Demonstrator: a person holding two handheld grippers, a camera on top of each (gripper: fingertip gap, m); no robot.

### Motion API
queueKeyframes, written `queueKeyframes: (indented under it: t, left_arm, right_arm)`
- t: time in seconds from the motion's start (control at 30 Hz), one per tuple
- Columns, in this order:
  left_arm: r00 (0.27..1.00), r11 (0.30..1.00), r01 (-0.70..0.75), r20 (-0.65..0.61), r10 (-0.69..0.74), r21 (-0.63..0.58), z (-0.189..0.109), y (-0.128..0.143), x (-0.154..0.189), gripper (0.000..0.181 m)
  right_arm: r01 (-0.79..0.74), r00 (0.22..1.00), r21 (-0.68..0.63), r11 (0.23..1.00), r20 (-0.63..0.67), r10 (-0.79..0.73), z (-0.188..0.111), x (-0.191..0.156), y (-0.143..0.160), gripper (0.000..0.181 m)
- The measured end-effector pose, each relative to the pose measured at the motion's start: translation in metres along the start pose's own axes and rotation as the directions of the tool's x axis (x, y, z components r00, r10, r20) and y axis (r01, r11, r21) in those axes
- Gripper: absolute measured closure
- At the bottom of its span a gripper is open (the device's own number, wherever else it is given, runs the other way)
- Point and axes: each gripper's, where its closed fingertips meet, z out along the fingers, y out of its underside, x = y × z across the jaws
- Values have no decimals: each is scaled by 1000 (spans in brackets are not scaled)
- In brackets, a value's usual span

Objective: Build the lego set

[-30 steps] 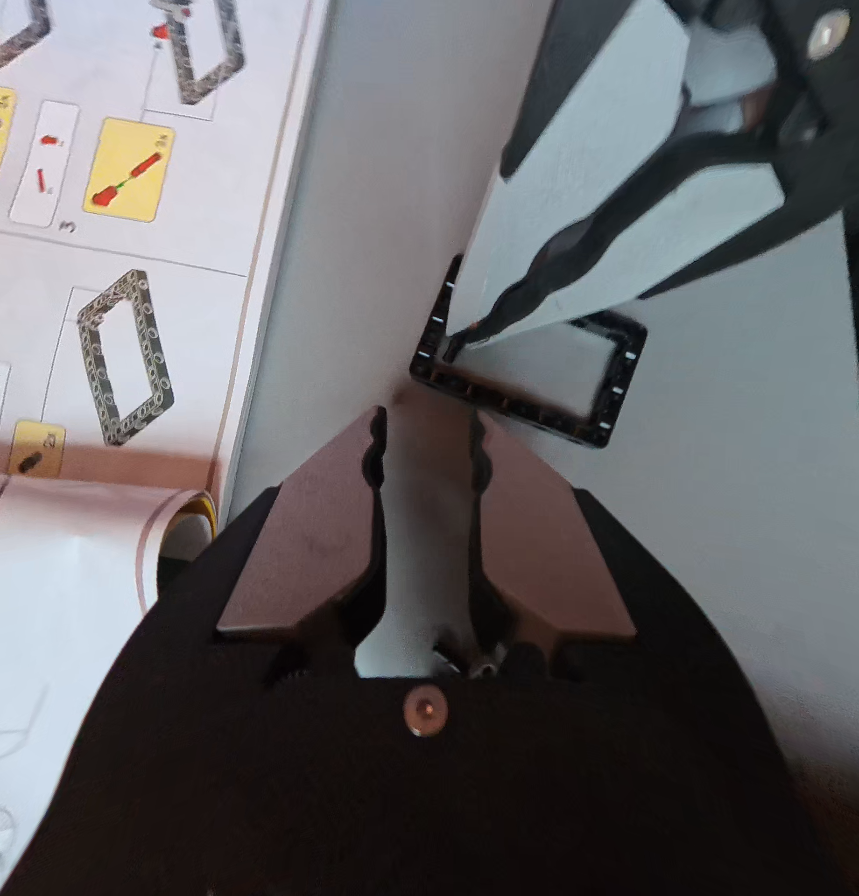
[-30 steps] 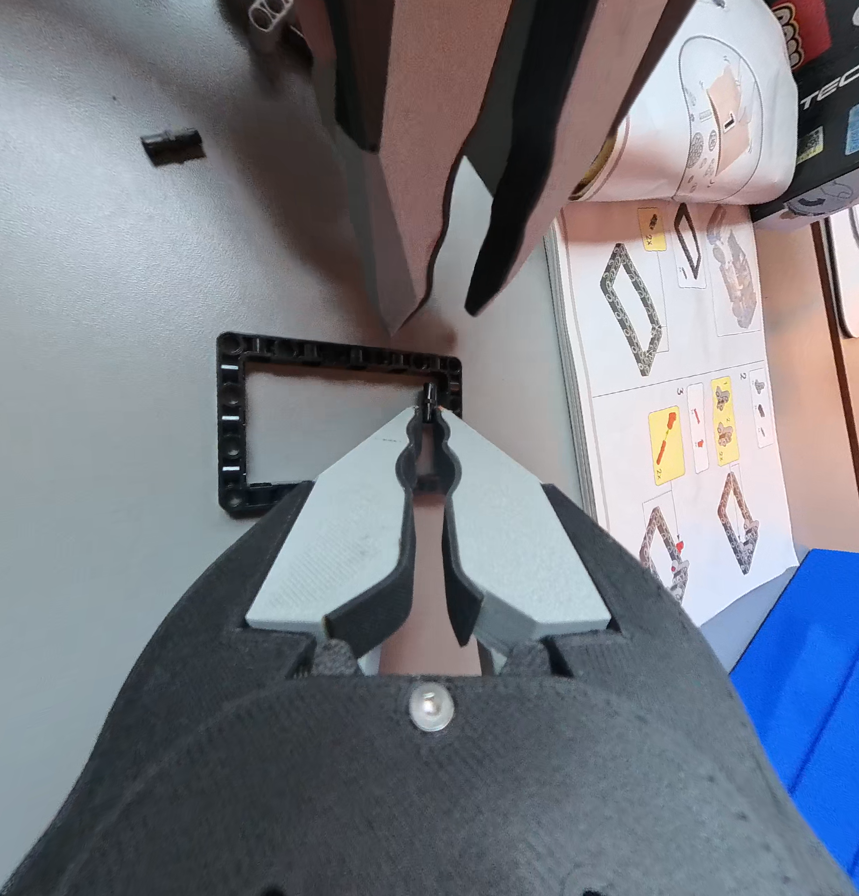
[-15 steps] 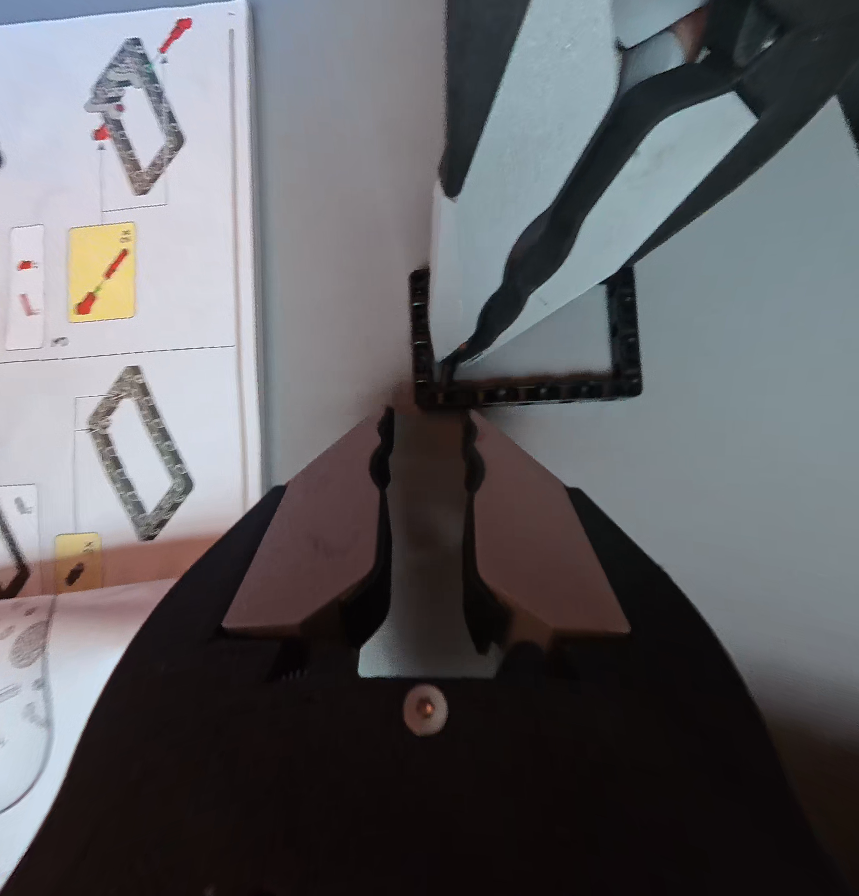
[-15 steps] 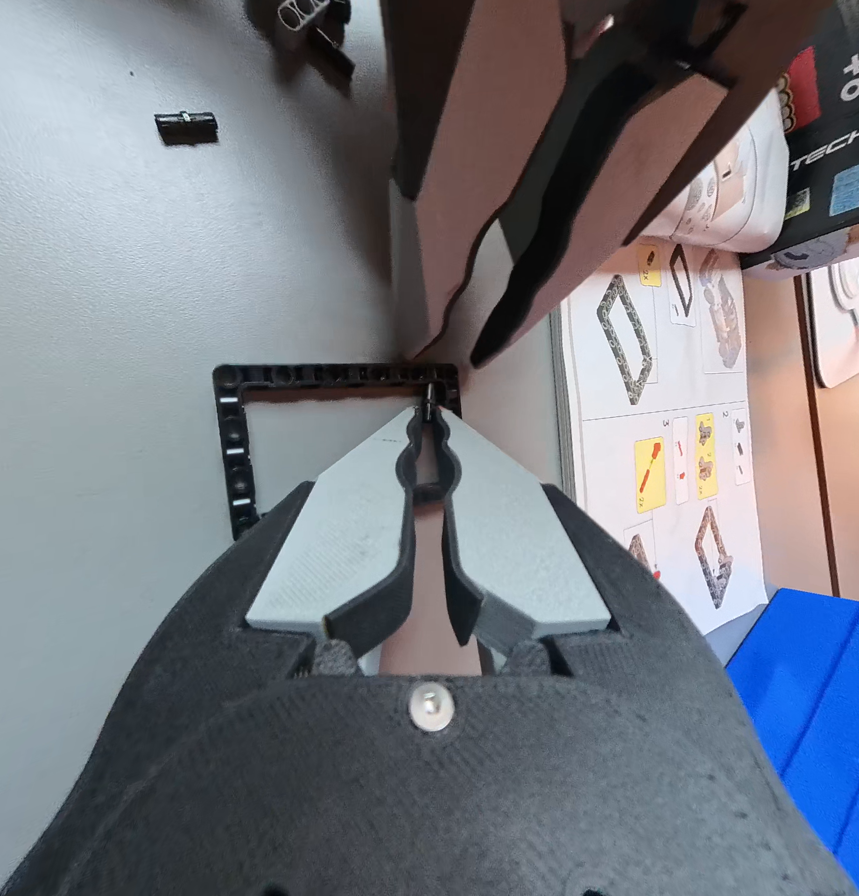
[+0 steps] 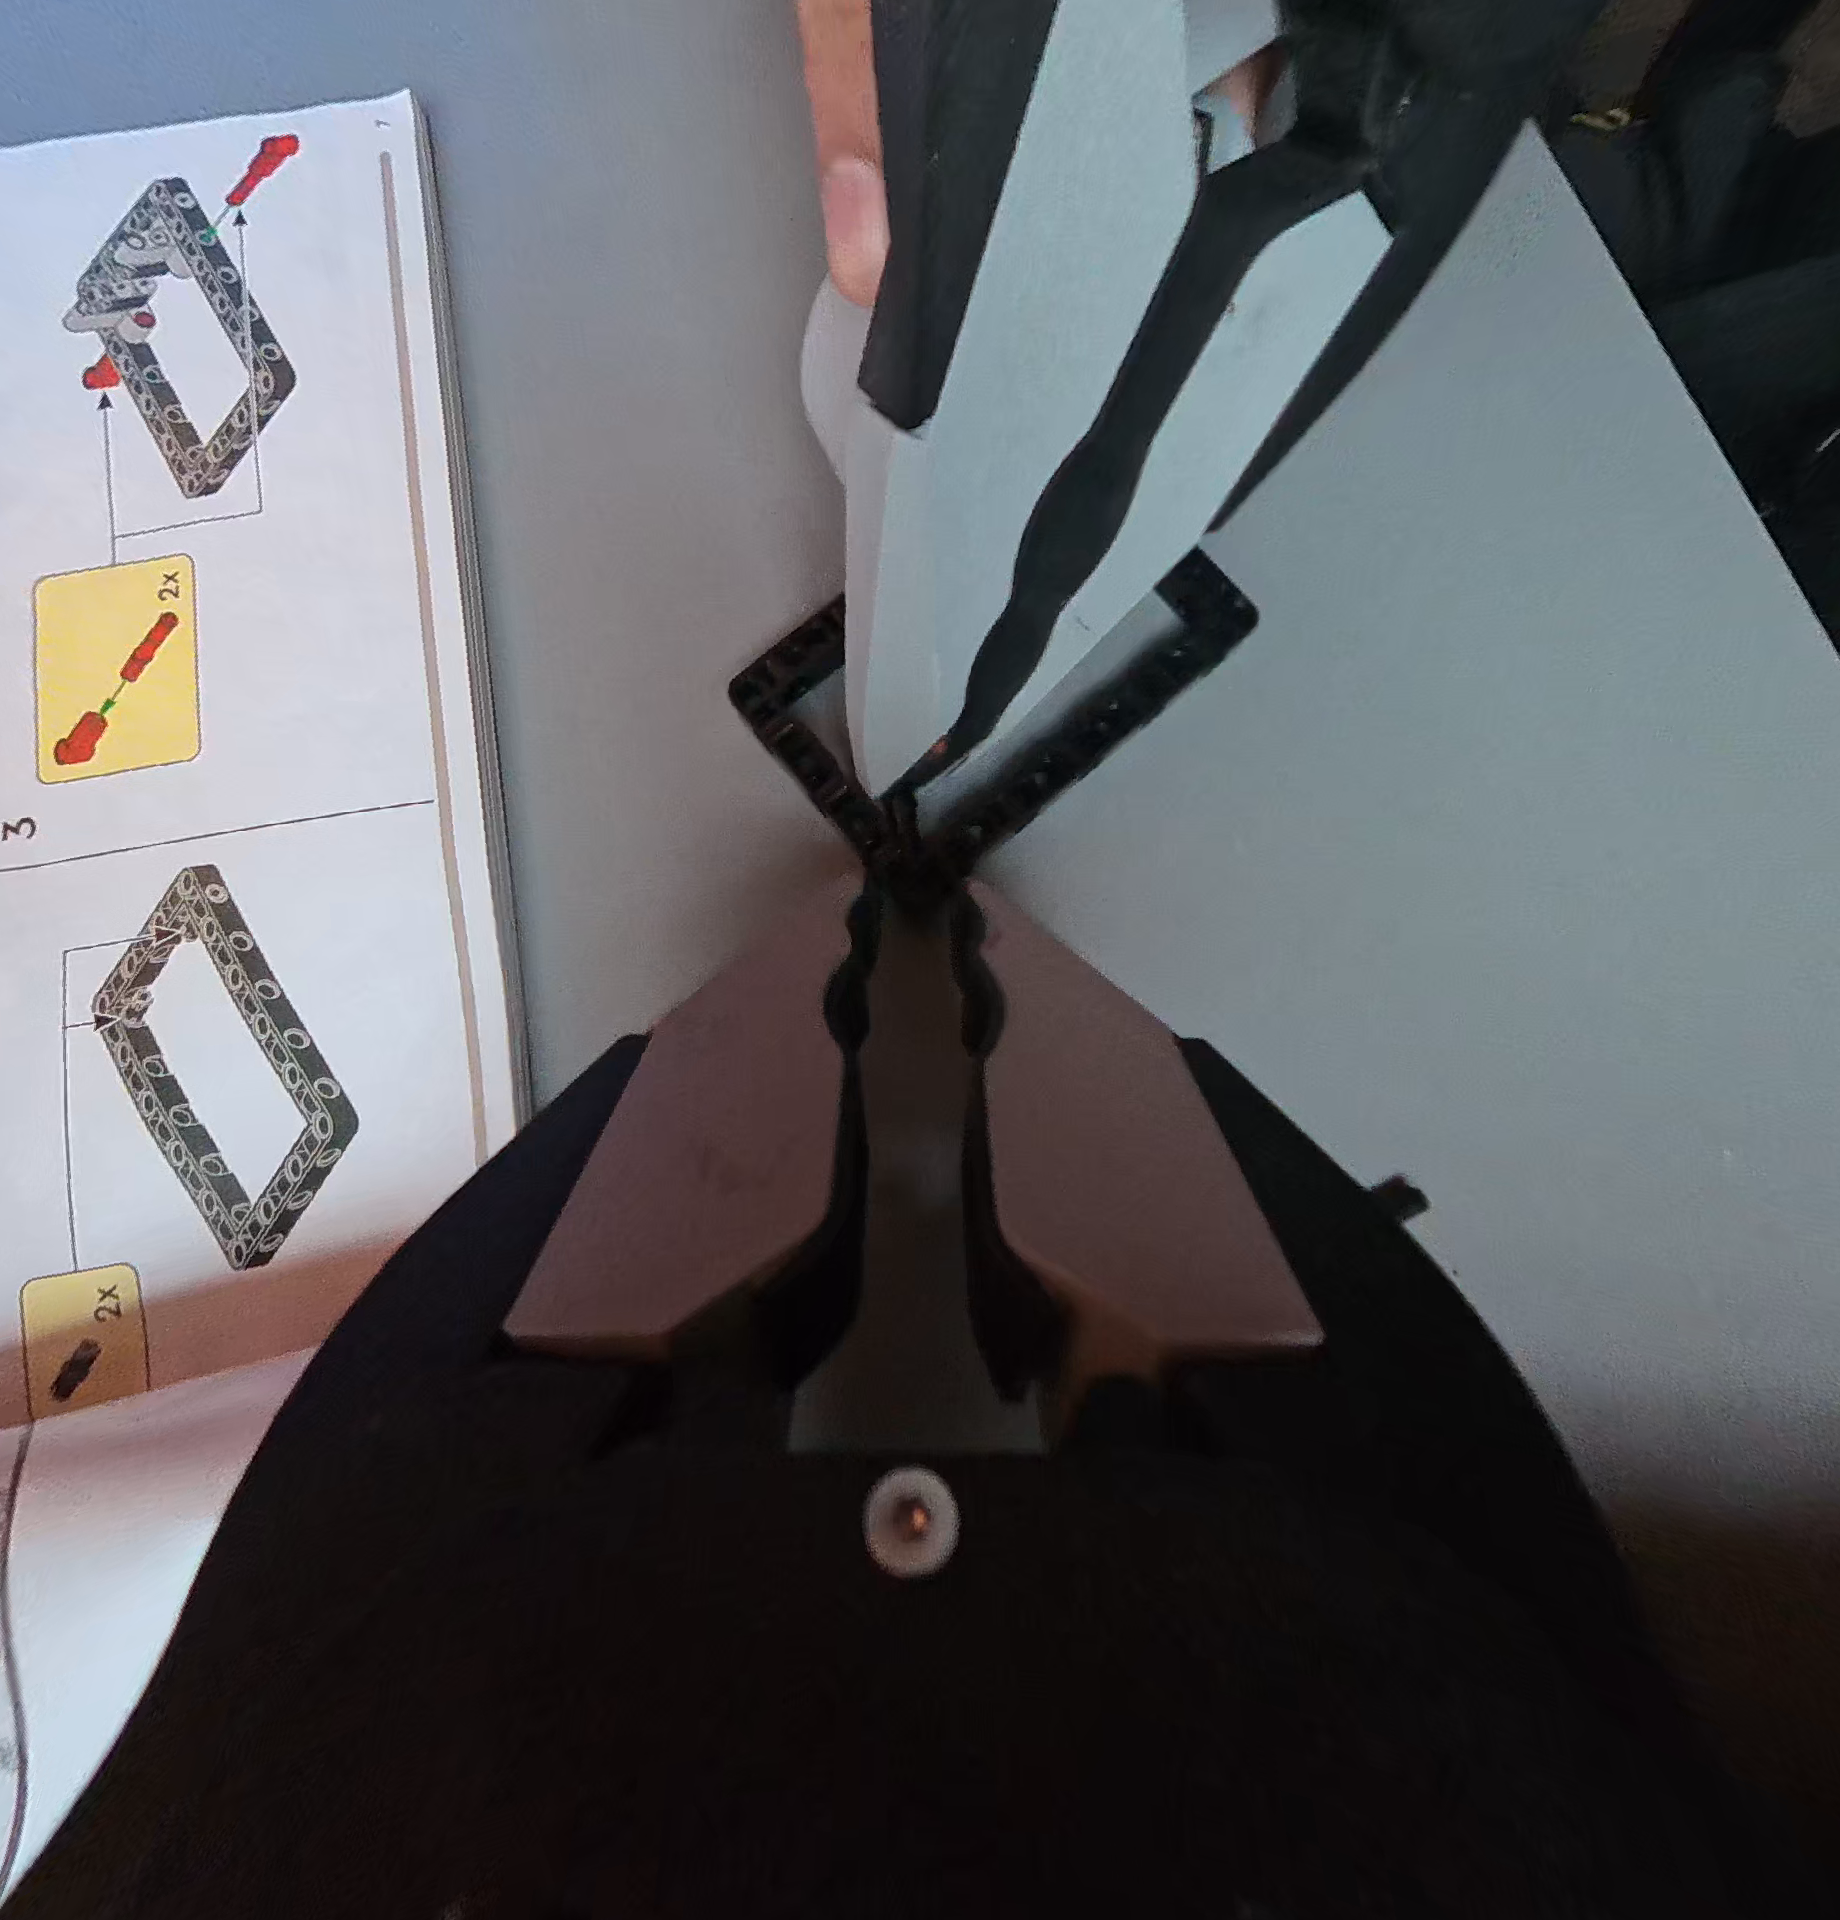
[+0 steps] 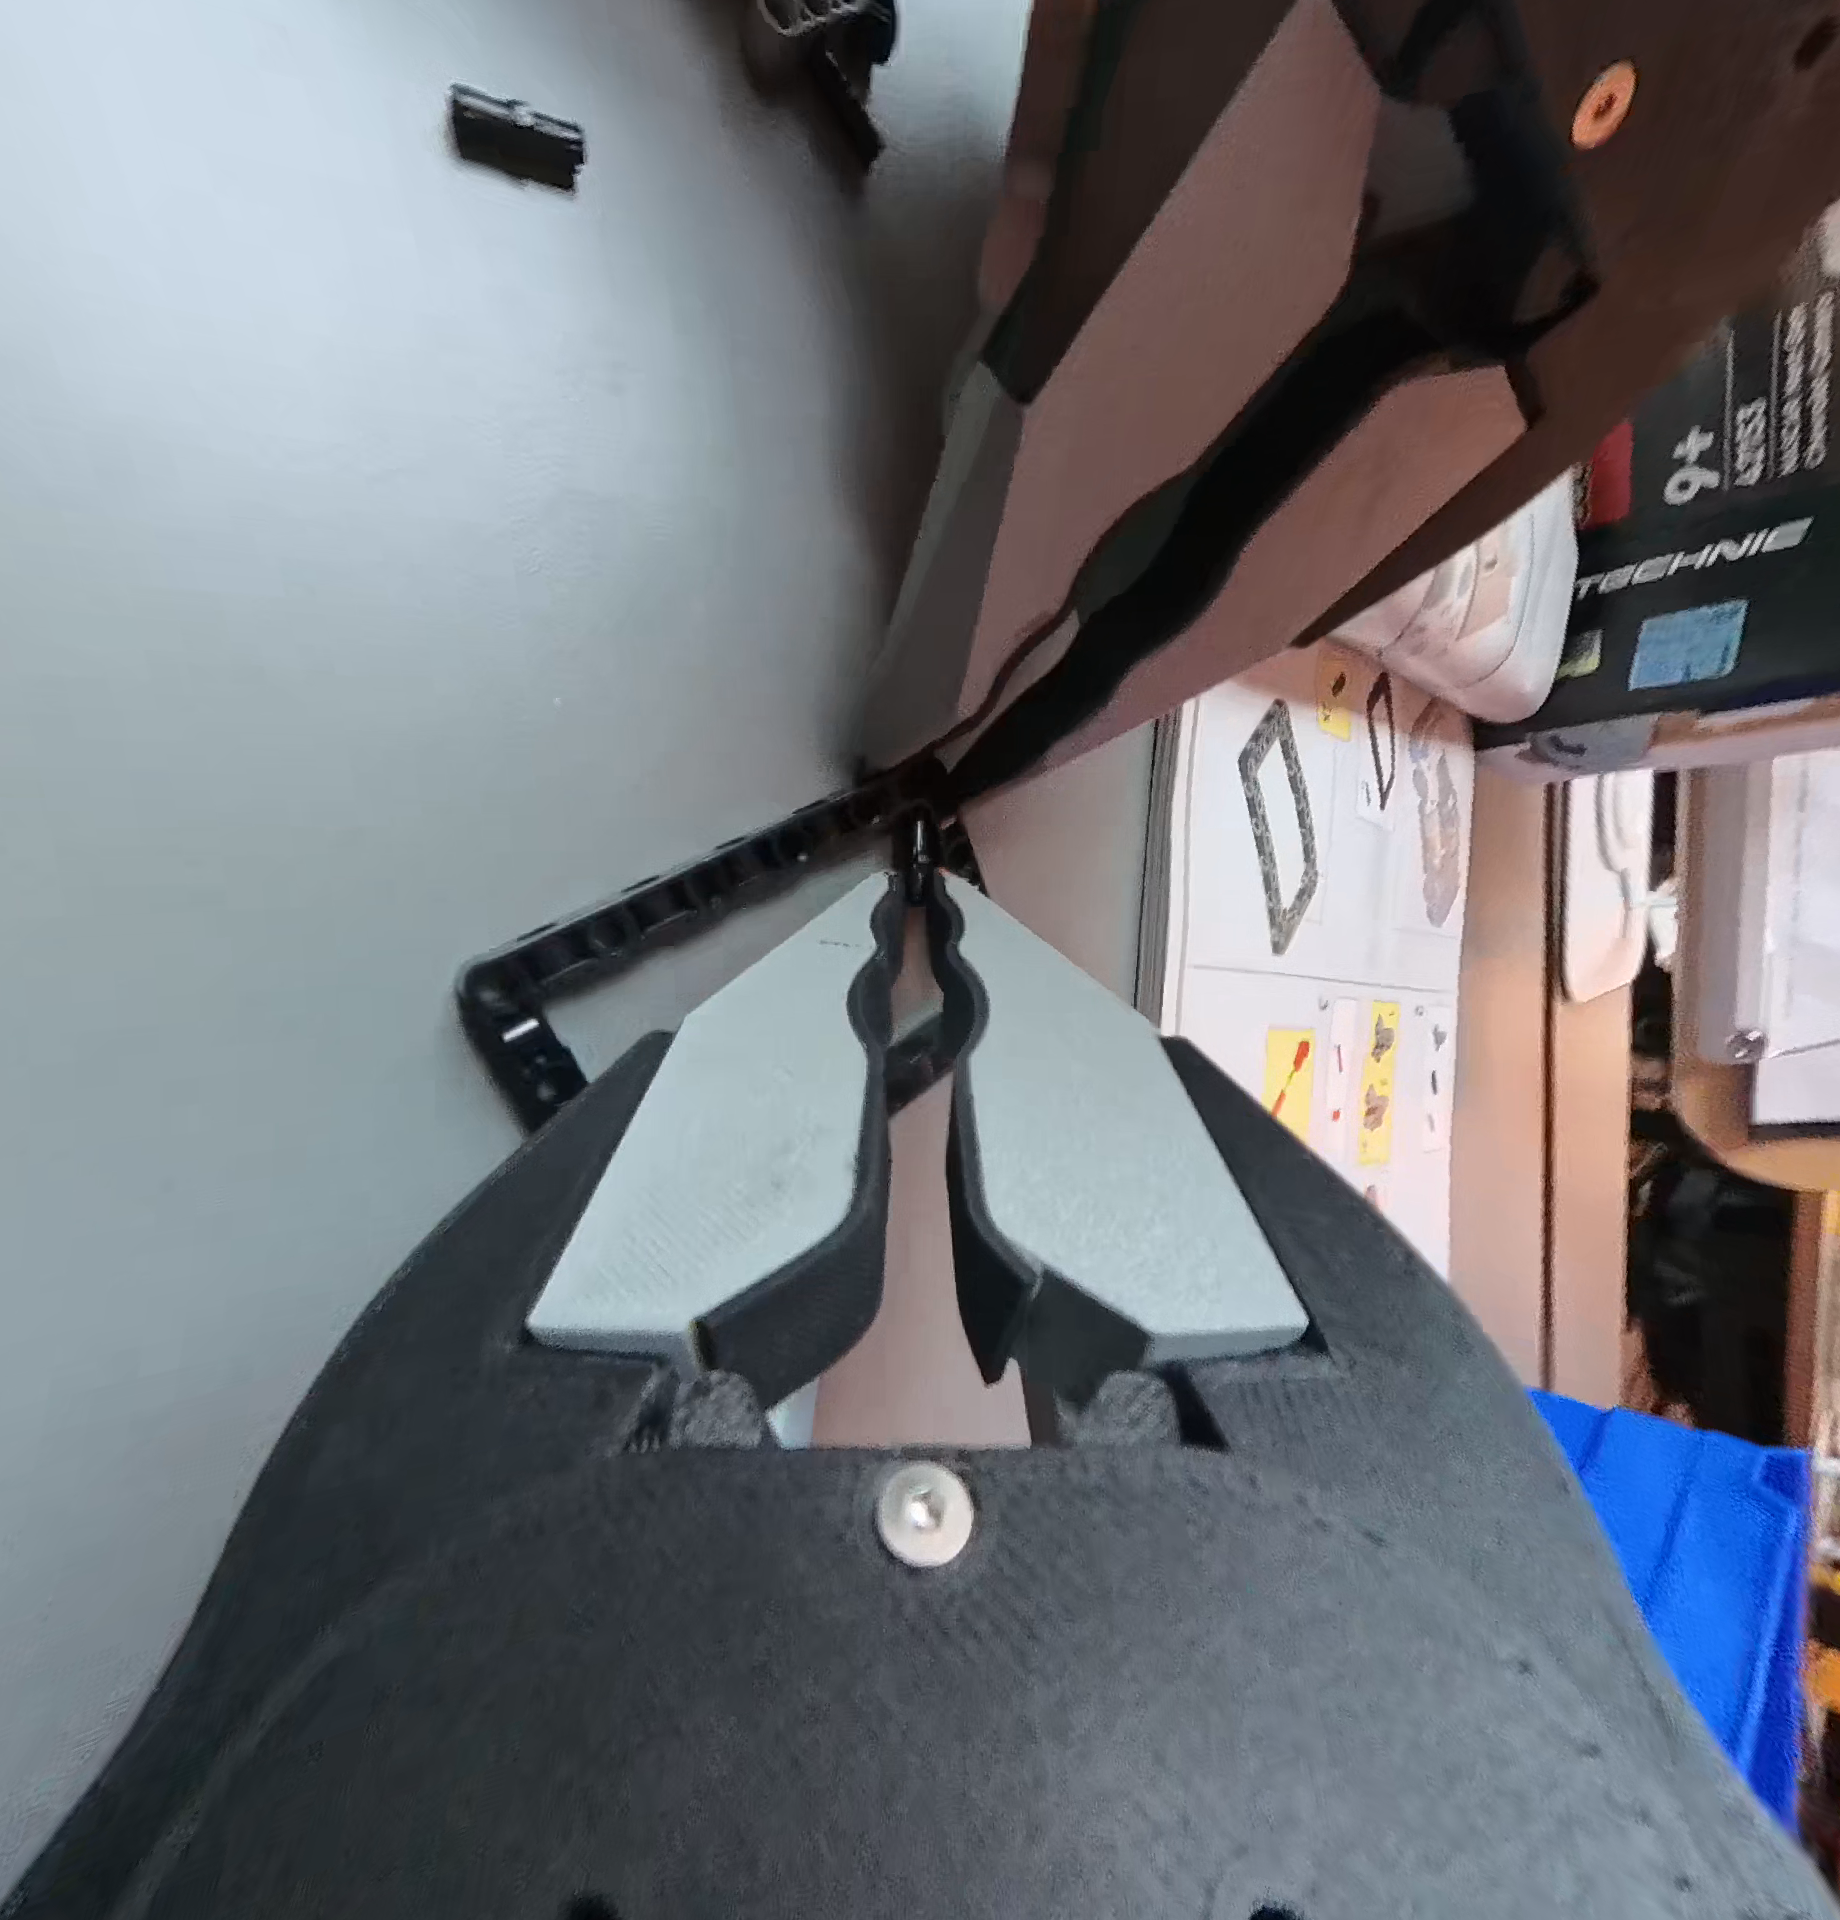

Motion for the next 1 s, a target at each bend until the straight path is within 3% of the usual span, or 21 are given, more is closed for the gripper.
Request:
queueKeyframes:
  t: [0.3,0.47,0.63,0.8,0.93,1.0]
  left_arm:
    - [1000,998,4,-21,-3,60,4,-5,1,170]
    - [1000,997,2,-31,0,75,4,-5,1,170]
    - [999,997,3,-34,0,78,4,-5,1,170]
    - [998,996,-7,-55,12,84,4,-5,4,170]
    - [996,994,-21,-78,30,112,3,-5,7,170]
    - [996,993,-34,-76,42,112,4,-5,7,170]
  right_arm:
    - [287,958,111,951,-61,-282,-4,-3,-1,180]
    - [293,956,165,942,-65,-286,-4,-3,-1,180]
    - [330,940,182,926,-156,-304,-5,-3,-1,180]
    - [292,955,239,926,-119,-271,-6,-5,-3,181]
    - [363,931,357,861,-102,-351,-8,-9,-6,181]
    - [313,948,368,876,-58,-314,-8,-10,-7,181]
